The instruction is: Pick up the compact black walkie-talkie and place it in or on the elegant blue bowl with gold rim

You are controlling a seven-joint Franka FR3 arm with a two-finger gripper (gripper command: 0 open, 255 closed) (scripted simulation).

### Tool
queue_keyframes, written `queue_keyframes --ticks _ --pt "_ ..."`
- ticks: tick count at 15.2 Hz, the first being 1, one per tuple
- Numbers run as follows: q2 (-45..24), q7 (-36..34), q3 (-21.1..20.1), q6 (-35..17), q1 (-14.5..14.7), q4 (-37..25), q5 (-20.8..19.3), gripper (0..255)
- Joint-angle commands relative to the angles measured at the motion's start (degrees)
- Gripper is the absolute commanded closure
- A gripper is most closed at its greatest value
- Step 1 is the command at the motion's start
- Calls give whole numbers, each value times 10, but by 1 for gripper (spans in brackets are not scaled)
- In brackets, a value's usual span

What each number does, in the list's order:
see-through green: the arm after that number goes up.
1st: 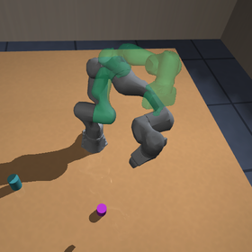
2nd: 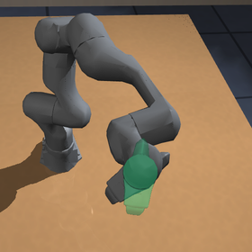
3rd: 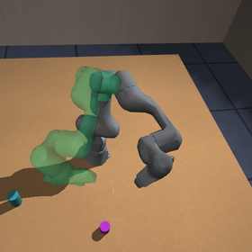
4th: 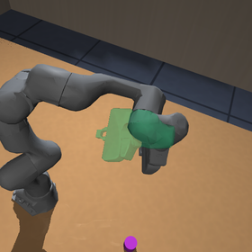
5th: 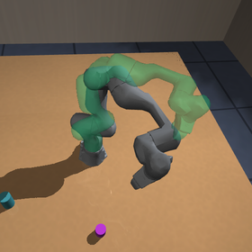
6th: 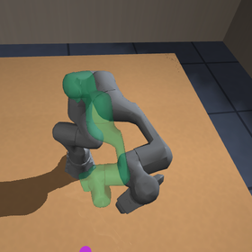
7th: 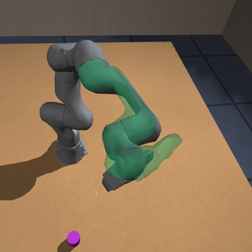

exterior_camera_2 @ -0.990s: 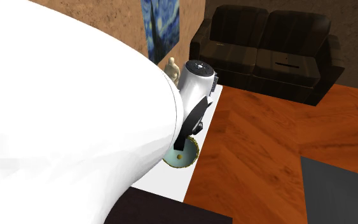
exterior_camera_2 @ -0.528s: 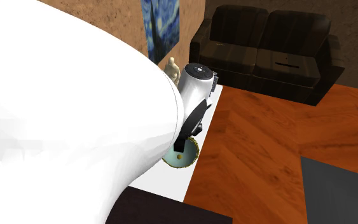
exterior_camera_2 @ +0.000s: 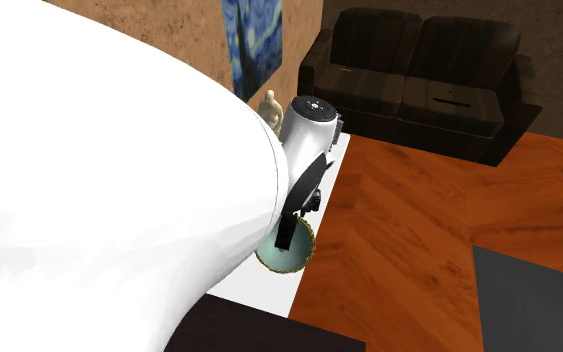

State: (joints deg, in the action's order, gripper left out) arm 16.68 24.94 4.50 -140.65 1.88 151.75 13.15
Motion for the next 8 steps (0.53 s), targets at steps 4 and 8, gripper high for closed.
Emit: queue_keyframes --ticks 4,8 --pt "53 -13 2 75 -13 -22 -22 0" --pt "53 -13 2 75 -13 -22 -22 0"
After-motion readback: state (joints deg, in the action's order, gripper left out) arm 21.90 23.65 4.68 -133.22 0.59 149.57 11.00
